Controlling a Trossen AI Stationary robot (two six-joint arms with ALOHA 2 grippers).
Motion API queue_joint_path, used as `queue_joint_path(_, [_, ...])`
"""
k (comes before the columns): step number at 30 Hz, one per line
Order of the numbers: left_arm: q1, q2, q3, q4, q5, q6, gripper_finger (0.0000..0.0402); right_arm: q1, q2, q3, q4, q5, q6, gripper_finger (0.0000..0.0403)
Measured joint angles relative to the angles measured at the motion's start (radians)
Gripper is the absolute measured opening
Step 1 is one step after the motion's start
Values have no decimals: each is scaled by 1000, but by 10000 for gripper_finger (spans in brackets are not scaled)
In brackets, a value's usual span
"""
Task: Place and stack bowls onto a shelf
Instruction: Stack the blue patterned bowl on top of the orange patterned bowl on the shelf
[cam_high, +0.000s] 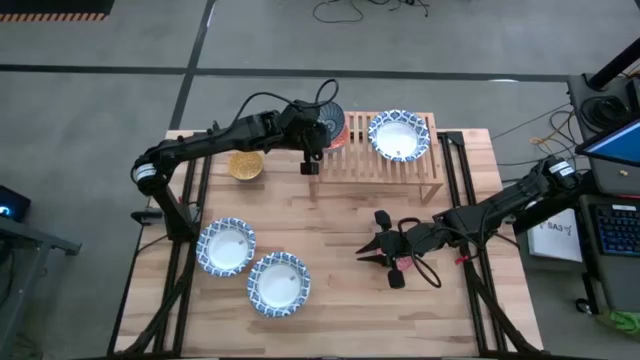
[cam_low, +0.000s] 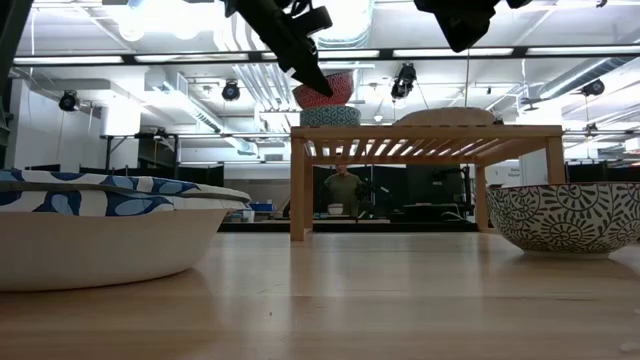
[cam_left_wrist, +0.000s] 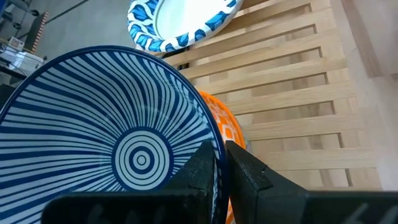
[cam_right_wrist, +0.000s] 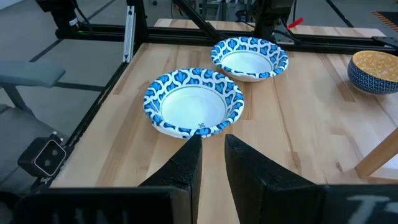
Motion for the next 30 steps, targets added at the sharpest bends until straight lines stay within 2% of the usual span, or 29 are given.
queue_joint_path(30, [1,0,0,-10,0,-17,13,0,0,-1,0,0,0,59])
